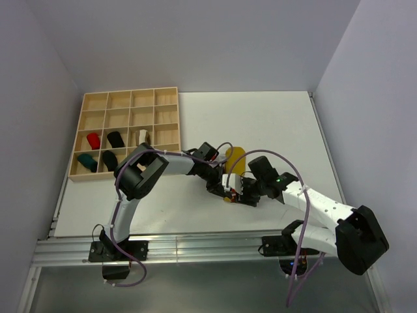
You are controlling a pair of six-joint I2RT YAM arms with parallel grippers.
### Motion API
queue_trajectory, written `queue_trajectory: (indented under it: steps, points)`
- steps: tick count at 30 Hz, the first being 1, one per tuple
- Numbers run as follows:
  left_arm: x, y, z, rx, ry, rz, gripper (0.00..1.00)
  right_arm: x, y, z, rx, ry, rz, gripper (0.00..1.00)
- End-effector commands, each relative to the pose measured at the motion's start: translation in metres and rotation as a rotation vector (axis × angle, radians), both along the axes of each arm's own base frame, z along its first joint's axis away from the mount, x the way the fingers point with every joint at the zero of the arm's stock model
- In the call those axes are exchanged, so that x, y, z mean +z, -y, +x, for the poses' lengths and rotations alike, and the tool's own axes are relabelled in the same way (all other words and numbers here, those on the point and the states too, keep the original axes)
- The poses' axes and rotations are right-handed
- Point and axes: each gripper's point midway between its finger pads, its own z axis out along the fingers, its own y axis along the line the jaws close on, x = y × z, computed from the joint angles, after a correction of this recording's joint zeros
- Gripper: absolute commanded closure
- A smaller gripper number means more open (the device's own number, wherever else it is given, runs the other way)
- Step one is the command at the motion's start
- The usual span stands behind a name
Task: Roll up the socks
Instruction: Roll the sock at the center of the board.
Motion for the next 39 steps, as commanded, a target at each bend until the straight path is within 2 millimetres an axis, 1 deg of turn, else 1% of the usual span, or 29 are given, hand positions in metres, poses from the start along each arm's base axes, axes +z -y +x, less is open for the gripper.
queue_trajectory:
  steps: [1, 2, 4, 6, 10, 12, 15, 23, 24, 26, 27, 28, 29, 30, 32, 33, 35, 38, 39]
  points:
    - [-0.009, -0.005, 0.004, 0.013, -0.018, 0.041, 1.00, 0.008, -0.009, 0.017, -0.015, 0.078, 0.013, 0.41]
    - [-0.008, -0.005, 0.004, 0.012, -0.020, 0.034, 1.00, 0.003, -0.009, 0.016, -0.011, 0.059, 0.001, 0.41]
    - [-0.007, -0.005, 0.005, 0.014, -0.018, 0.035, 1.00, 0.002, -0.012, 0.017, -0.003, 0.041, 0.000, 0.41]
    - [-0.007, -0.005, 0.006, 0.012, -0.015, 0.030, 1.00, -0.005, -0.012, 0.014, 0.007, 0.007, -0.019, 0.41]
    - [-0.006, -0.007, 0.008, 0.014, -0.012, 0.032, 1.00, -0.006, -0.016, 0.019, -0.003, -0.002, -0.018, 0.43]
    - [-0.007, -0.007, 0.007, 0.013, -0.008, 0.033, 1.00, -0.007, -0.019, 0.019, -0.011, -0.023, -0.012, 0.44]
    - [-0.008, -0.009, 0.007, 0.016, -0.009, 0.029, 1.00, -0.009, -0.023, 0.019, -0.020, -0.074, -0.010, 0.50]
    - [-0.008, -0.010, 0.007, 0.021, -0.003, 0.022, 1.00, -0.019, -0.024, 0.015, -0.037, -0.174, -0.032, 0.51]
    - [-0.008, -0.010, 0.006, 0.021, -0.002, 0.021, 1.00, -0.015, -0.027, 0.013, -0.031, -0.198, -0.014, 0.52]
    - [-0.009, -0.011, 0.006, 0.023, -0.003, 0.019, 1.00, -0.015, -0.028, 0.011, -0.039, -0.244, -0.003, 0.57]
    - [-0.009, -0.010, 0.006, 0.027, 0.004, 0.015, 1.00, -0.010, -0.028, 0.011, -0.046, -0.276, 0.015, 0.59]
    - [-0.009, -0.011, 0.007, 0.029, 0.006, 0.015, 1.00, -0.010, -0.027, 0.011, -0.049, -0.298, 0.020, 0.62]
    - [-0.011, -0.012, 0.005, 0.032, 0.001, 0.019, 1.00, -0.009, -0.026, 0.012, -0.057, -0.320, 0.030, 0.63]
    - [-0.010, -0.012, 0.005, 0.033, 0.003, 0.016, 1.00, -0.011, -0.020, 0.015, -0.087, -0.362, 0.025, 0.63]
    - [-0.011, -0.012, 0.005, 0.040, 0.006, 0.014, 1.00, -0.011, -0.018, 0.014, -0.087, -0.421, 0.042, 0.65]
    - [-0.010, -0.012, 0.006, 0.041, 0.010, 0.012, 1.00, -0.015, -0.014, 0.011, -0.095, -0.484, 0.029, 0.67]
    - [-0.008, -0.011, 0.009, 0.057, 0.021, 0.003, 0.99, -0.017, -0.006, 0.010, -0.132, -0.555, 0.040, 0.69]
    - [-0.004, -0.010, 0.012, 0.080, 0.037, -0.007, 0.93, -0.023, 0.002, 0.011, -0.161, -0.629, 0.034, 0.72]
    - [0.001, -0.007, 0.016, 0.092, 0.071, -0.023, 0.91, -0.025, 0.003, 0.016, -0.185, -0.624, 0.031, 0.73]
